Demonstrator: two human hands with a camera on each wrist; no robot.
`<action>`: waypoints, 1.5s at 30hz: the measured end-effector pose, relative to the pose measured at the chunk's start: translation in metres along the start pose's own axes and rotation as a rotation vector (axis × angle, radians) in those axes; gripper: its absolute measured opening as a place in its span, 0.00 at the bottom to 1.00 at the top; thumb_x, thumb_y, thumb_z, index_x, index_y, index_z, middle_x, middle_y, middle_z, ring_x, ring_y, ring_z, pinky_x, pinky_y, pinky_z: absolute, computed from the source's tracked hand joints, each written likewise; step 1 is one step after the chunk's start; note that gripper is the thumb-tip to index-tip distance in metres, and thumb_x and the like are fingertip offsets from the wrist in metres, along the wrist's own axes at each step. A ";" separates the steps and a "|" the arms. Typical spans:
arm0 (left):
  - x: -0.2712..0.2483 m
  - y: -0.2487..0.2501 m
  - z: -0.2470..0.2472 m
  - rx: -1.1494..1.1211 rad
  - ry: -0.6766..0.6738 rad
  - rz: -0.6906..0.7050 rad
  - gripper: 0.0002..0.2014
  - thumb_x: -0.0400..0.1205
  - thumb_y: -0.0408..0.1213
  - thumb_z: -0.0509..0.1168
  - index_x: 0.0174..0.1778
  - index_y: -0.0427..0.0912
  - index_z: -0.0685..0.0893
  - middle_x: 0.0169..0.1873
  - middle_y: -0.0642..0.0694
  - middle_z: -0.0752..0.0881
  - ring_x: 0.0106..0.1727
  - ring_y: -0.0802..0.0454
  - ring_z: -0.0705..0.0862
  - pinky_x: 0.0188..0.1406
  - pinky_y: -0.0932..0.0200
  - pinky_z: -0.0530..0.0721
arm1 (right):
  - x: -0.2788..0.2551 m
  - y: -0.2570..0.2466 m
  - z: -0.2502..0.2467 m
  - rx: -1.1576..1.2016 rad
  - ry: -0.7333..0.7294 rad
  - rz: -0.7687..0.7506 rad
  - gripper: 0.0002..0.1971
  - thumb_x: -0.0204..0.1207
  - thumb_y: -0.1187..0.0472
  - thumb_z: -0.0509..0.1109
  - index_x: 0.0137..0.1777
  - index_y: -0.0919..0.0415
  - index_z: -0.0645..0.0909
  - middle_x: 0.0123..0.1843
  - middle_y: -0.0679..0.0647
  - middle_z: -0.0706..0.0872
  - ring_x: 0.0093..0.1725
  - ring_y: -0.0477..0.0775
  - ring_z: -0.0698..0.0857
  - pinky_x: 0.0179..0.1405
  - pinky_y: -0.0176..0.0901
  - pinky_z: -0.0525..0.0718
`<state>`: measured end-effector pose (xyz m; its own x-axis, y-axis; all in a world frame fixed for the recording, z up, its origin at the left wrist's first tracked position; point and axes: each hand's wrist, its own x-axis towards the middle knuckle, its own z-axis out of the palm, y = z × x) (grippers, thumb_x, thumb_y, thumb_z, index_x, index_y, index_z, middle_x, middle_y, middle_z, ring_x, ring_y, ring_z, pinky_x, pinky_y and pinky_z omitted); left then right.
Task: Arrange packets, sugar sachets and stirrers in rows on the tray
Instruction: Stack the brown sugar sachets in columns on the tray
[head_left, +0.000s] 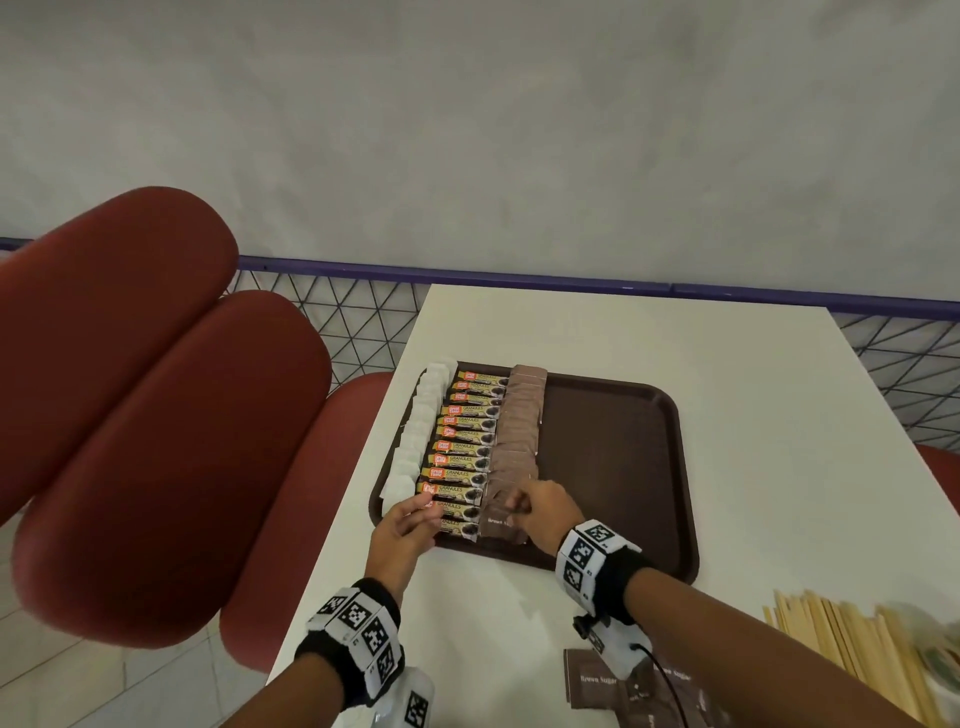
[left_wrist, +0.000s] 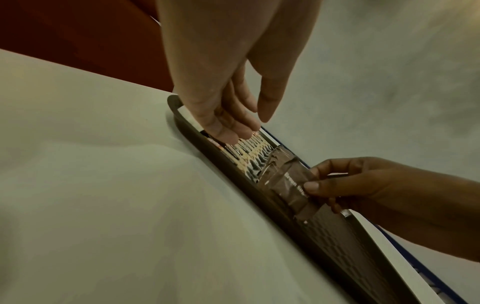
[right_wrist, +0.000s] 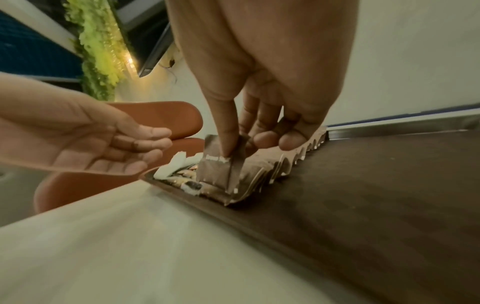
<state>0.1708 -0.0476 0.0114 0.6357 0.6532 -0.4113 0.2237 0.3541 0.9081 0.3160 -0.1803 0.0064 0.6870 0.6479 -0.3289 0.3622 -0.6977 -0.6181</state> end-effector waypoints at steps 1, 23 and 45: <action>0.000 0.000 -0.001 0.000 0.001 -0.006 0.13 0.77 0.24 0.67 0.55 0.41 0.82 0.46 0.42 0.86 0.51 0.48 0.83 0.44 0.60 0.80 | -0.001 -0.001 0.002 -0.048 -0.014 0.005 0.09 0.72 0.61 0.70 0.36 0.46 0.76 0.54 0.59 0.84 0.52 0.59 0.83 0.55 0.48 0.82; -0.027 -0.015 0.030 0.566 -0.569 -0.100 0.11 0.80 0.25 0.62 0.48 0.47 0.82 0.39 0.52 0.87 0.40 0.57 0.83 0.40 0.64 0.80 | -0.055 0.045 -0.018 -0.190 0.257 -0.042 0.13 0.75 0.54 0.68 0.58 0.55 0.74 0.58 0.53 0.78 0.60 0.55 0.72 0.59 0.45 0.71; -0.065 -0.064 0.117 1.396 -0.929 0.290 0.48 0.68 0.44 0.76 0.80 0.43 0.57 0.71 0.44 0.63 0.72 0.45 0.67 0.71 0.50 0.73 | -0.170 0.111 -0.022 -0.755 -0.175 -0.019 0.60 0.59 0.37 0.76 0.81 0.57 0.40 0.81 0.58 0.54 0.79 0.61 0.56 0.80 0.57 0.57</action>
<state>0.2012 -0.1912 -0.0104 0.8418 -0.1761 -0.5103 0.1398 -0.8419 0.5212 0.2533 -0.3748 0.0092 0.5894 0.6571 -0.4699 0.7475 -0.6642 0.0087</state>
